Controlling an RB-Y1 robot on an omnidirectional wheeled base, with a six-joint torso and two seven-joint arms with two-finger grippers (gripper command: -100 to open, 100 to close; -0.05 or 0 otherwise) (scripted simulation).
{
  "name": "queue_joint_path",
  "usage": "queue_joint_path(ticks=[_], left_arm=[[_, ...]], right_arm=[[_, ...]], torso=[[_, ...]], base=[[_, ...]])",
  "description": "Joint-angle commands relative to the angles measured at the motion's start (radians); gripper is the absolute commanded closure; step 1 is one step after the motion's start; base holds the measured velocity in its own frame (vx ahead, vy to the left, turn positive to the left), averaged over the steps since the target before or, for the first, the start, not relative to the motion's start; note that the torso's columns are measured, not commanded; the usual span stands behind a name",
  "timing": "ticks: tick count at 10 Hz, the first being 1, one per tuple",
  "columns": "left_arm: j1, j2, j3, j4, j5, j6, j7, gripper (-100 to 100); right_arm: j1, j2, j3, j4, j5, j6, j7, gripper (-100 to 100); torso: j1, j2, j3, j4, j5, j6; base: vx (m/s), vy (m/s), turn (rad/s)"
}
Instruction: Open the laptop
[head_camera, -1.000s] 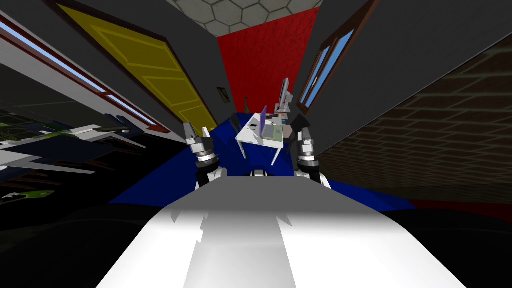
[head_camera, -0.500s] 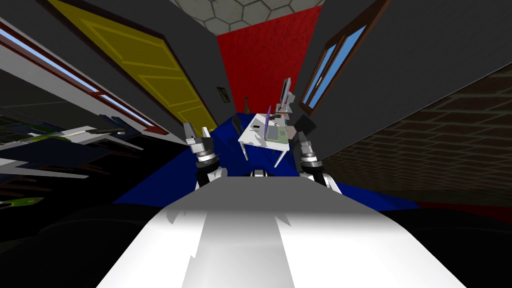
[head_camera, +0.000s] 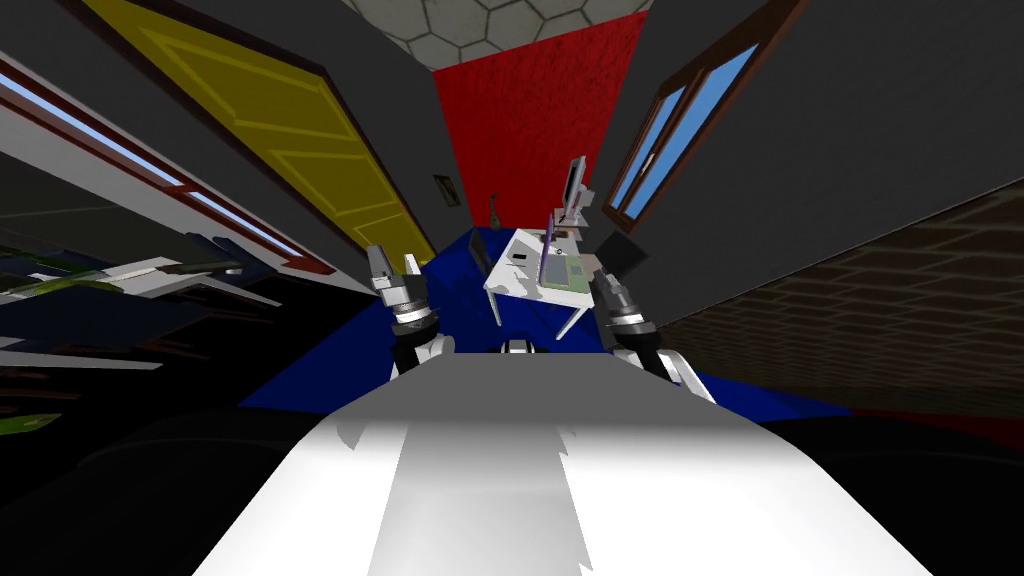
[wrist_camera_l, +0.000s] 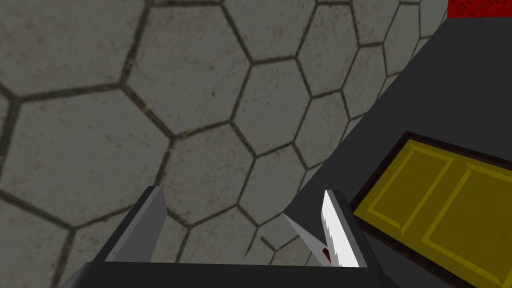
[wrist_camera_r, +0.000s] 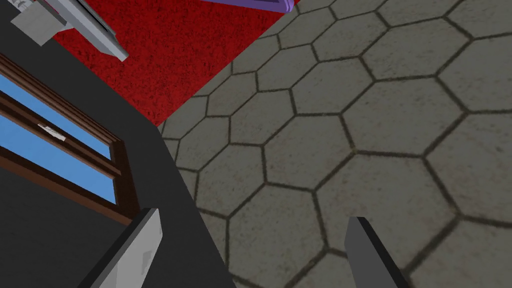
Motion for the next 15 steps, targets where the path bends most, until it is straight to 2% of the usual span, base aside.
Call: queue_joint_path(ticks=[1, 8, 9, 15], left_arm=[[0.0, 0.0, 0.0, 0.0, 0.0, 0.0, 0.0, 0], [0.0, 0.0, 0.0, 0.0, 0.0, 0.0, 0.0, 0], [0.0, 0.0, 0.0, 0.0, 0.0, 0.0, 0.0, 0], [0.0, 0.0, 0.0, 0.0, 0.0, 0.0, 0.0, 0]], right_arm=[[0.027, -0.062, -0.048, 0.011, 0.044, 0.042, 0.036, -100], [0.079, -0.248, -0.175, 0.066, 0.171, 0.181, 0.134, -100], [0.079, -0.252, -0.175, 0.066, 0.171, 0.181, 0.134, -100], [0.118, -0.414, -0.279, 0.129, 0.274, 0.299, 0.213, -100]], torso=[[0.0, 0.001, 0.001, 0.0, 0.0, 0.0], [0.0, 0.001, 0.0, 0.0, 0.0, 0.0], [0.0, 0.001, 0.001, 0.0, 0.0, 0.0], [0.003, 0.001, 0.001, 0.0, 0.001, 0.0]], base=[[0.12, 0.181, -0.027], [0.126, 0.195, -0.032], [0.095, 0.143, -0.019], [0.111, 0.181, -0.029]])
